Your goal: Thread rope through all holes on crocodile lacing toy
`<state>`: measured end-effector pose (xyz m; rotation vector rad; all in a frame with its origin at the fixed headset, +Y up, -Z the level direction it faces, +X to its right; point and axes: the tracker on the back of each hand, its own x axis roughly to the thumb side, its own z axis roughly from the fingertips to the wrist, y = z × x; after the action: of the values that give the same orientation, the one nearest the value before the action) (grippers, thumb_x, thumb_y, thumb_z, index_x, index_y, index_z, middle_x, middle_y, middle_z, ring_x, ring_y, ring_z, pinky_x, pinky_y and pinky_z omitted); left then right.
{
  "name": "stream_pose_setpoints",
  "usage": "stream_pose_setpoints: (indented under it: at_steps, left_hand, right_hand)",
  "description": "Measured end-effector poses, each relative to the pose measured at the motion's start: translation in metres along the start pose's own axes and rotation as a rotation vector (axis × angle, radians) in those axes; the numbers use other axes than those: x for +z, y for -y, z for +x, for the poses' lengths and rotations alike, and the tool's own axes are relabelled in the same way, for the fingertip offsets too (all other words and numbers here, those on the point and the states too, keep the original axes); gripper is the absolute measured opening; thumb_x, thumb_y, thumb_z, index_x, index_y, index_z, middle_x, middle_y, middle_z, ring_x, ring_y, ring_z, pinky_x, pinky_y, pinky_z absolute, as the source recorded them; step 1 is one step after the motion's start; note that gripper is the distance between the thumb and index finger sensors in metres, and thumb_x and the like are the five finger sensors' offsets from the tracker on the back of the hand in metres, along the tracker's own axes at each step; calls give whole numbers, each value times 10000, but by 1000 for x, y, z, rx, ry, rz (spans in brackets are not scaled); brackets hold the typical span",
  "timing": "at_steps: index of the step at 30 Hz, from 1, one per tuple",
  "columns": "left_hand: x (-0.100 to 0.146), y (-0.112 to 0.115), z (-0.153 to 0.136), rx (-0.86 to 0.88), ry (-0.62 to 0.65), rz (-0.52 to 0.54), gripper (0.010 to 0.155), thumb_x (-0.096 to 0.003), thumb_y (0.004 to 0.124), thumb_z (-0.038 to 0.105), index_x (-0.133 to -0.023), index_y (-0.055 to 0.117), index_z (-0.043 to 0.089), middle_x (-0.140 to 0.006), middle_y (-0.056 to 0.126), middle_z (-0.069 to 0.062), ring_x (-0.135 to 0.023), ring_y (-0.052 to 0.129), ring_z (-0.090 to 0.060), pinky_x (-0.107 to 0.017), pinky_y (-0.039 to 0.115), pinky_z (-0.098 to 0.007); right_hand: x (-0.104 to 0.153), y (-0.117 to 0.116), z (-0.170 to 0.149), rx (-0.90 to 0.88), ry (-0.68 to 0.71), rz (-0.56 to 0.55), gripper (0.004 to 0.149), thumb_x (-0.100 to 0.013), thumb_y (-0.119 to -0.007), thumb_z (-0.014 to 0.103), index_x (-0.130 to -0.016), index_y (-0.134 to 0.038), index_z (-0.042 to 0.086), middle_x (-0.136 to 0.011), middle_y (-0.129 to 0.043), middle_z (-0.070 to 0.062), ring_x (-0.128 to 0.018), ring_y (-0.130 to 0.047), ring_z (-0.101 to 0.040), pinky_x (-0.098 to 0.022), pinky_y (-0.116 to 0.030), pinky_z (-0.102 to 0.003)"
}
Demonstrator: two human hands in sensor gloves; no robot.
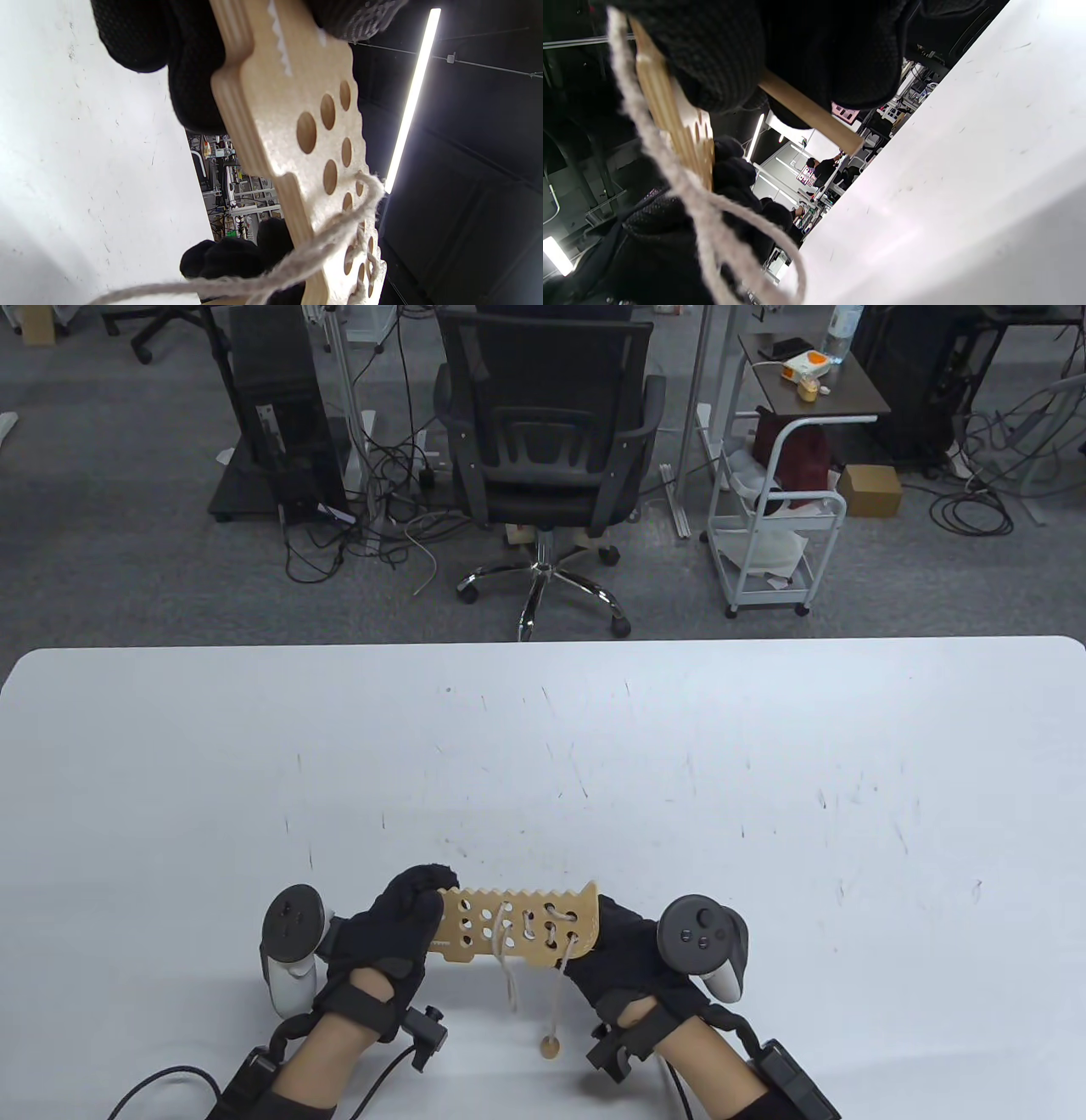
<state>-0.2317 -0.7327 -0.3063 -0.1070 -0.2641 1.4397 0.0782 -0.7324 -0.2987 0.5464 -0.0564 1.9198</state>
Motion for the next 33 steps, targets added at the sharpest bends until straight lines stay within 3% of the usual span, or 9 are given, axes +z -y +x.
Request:
stream_pose_setpoints:
  at_steps: [33]
  left_hand:
    - [-2, -37, -14, 16, -86, 186, 514, -434, 694, 418, -923, 707, 260, -737, 907, -6, -532, 1020, -202, -614, 764, -472]
  right_hand:
    - [3, 40, -6, -53, -44, -198, 425, -438, -878, 289, -859, -839, 249, -803, -933, -82, -741, -851, -385, -652, -461, -671]
